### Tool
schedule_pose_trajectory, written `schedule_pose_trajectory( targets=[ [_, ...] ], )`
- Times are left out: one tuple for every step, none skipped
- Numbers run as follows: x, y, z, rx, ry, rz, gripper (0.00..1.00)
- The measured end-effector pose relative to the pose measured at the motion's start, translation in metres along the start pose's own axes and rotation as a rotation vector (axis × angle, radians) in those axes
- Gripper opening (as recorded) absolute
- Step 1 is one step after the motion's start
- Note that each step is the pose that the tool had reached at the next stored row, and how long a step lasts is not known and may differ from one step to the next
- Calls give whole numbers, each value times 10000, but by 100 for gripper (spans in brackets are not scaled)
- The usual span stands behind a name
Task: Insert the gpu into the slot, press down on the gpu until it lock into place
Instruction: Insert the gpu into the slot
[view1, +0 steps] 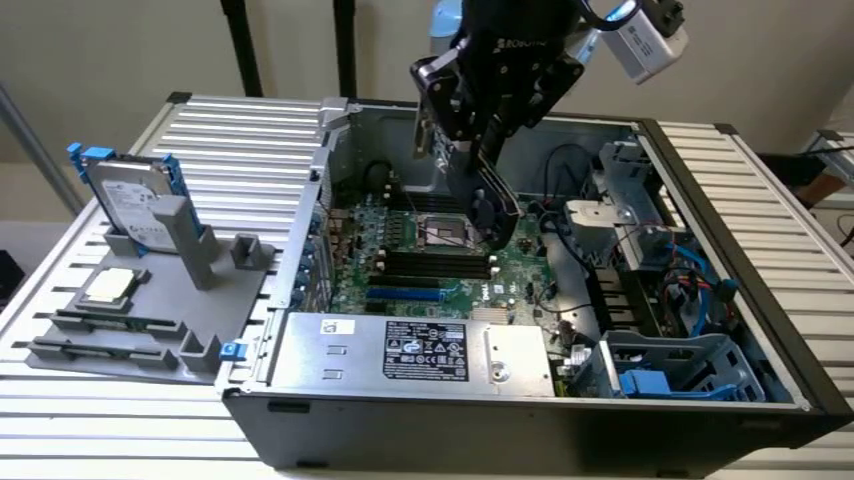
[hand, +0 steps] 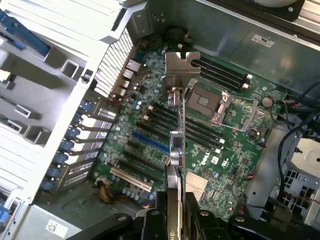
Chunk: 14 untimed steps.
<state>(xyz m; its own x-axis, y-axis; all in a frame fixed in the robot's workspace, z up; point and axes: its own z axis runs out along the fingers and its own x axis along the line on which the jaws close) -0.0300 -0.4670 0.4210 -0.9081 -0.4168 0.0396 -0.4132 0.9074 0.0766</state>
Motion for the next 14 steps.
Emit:
schedule_pose_trajectory(
  targets=[
    [0, 0, 1, 6, 12, -185, 26],
    [0, 0, 0, 16, 28, -374, 26],
    [0, 0, 1, 22, 40, -554, 26],
    [0, 0, 1, 30, 54, -739, 26],
    [0, 0, 2, 36, 64, -913, 26],
    [0, 0, 2, 46, 78, -1099, 26],
    [0, 0, 2, 54, 88, -1276, 26],
    [0, 0, 3, 63, 100, -1457, 26],
    [0, -1, 3, 73, 106, -1637, 26],
    [-1, -1, 4, 85, 113, -1822, 26],
    [-1, -1, 4, 96, 118, -2003, 26],
    [0, -1, 4, 112, 119, -2181, 26],
    [0, -1, 4, 131, 114, -2372, 26],
    [0, -1, 5, 148, 102, -2558, 26]
  ],
)
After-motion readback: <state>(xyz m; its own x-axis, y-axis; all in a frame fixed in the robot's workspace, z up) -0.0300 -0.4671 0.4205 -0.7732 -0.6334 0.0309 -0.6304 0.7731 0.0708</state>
